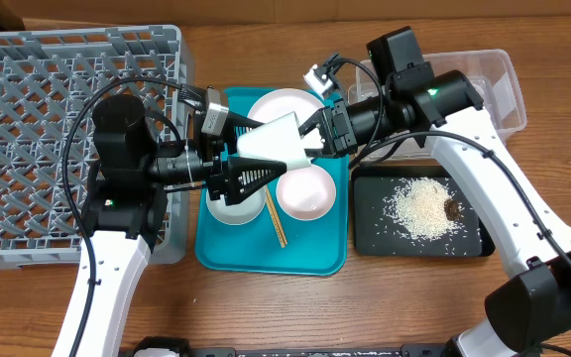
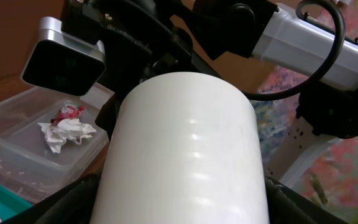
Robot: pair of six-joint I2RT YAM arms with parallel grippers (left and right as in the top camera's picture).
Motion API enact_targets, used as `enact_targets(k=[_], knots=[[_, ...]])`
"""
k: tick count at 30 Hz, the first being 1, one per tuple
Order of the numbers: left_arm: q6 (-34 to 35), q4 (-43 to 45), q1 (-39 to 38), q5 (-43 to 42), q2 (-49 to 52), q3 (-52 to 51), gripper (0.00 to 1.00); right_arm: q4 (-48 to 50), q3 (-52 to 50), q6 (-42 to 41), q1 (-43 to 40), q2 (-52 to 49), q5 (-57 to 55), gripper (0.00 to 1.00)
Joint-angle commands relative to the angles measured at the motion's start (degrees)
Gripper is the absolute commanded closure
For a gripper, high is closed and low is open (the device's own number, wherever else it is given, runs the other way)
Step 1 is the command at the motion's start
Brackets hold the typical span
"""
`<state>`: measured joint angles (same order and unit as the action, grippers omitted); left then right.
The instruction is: Sort waste into correct bins and load items into the dishwasher
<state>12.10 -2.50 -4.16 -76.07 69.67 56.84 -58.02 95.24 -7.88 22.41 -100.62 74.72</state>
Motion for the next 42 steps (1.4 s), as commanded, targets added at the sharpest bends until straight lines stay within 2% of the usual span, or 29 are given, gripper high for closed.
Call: enact_targets(k=[1, 4, 7, 8, 9, 11, 13, 16, 17, 20, 23, 24, 25, 28, 30, 33, 37, 42], knots=[[0.4, 0.3, -0.4, 0.2, 0.3, 1.0, 0.18, 0.3, 0.4, 0.5, 0.7, 0.2, 1.2, 0.96], [0.4, 0.5, -0.4, 0.2, 0.3, 1.0, 0.2, 0.3, 0.4, 0.5, 0.7, 0.2, 1.2, 0.96], [0.4, 0.5, -0.4, 0.2, 0.3, 1.0, 0.32, 0.3, 0.4, 0.5, 0.7, 0.2, 1.2, 0.95], [0.4, 0.5, -0.4, 0.2, 0.3, 1.0, 0.39, 0.3, 0.4, 0.5, 0.7, 0.2, 1.2, 0.91], [0.4, 0.5, -0.4, 0.2, 0.3, 1.0, 0.4, 0.3, 0.4, 0.5, 0.7, 0.2, 1.2, 0.86], [0.4, 0.5, -0.4, 0.4, 0.3, 1.0, 0.42, 0.3, 0.4, 0.5, 0.7, 0.2, 1.2, 0.84], [0.3, 0.3, -0.4, 1.9, 0.3, 1.0, 0.47, 0.2, 0.4, 0.5, 0.7, 0.2, 0.0, 0.67], [0.3, -0.3, -0.2, 5.0, 0.3, 1.0, 0.47, -0.7, 0.4, 0.5, 0.4, 0.2, -4.2, 0.54], [-0.2, -0.9, -0.2, 6.9, 0.3, 1.0, 0.48, -1.1, 0.4, 0.5, 0.0, 0.2, -6.9, 0.48], [-3.7, -6.0, -0.2, 14.2, 0.3, 1.0, 0.48, -2.6, 0.4, 0.5, -2.8, 0.2, -14.3, 0.42], [-6.8, -11.2, 0.4, 19.5, 0.3, 1.0, 0.53, -5.5, 0.4, 0.4, -6.8, 0.2, -27.7, 0.34], [-7.0, -13.4, 1.5, 21.8, 0.2, 1.0, 0.55, -7.6, 0.4, -0.5, -9.1, 0.2, -37.3, 0.33], [-7.0, -14.4, 2.1, 23.2, 0.2, 1.0, 0.56, -9.0, 0.4, -1.2, -10.5, 0.2, -41.3, 0.32], [-7.0, -21.7, 5.7, 33.6, -0.9, 1.5, 0.73, -13.0, 0.4, -1.0, -15.0, 0.9, -48.4, 0.33], [-7.0, -31.1, 10.8, 45.2, -2.5, 3.3, 0.77, -16.3, 0.5, 0.7, -18.6, 2.4, -52.9, 0.32], [-7.0, -38.0, 16.0, 51.8, -3.7, 6.1, 0.89, -18.6, 0.5, 0.9, -22.0, 4.9, -57.8, 0.32], [-6.5, -47.2, 23.7, 60.6, -4.0, 10.0, 0.91, -21.1, 0.5, 0.9, -26.5, 8.0, -60.7, 0.32], [-2.6, -52.3, 29.5, 69.1, -2.4, 10.0, 0.9, -23.1, 0.5, 2.2, -28.5, 8.5, -60.7, 0.29]])
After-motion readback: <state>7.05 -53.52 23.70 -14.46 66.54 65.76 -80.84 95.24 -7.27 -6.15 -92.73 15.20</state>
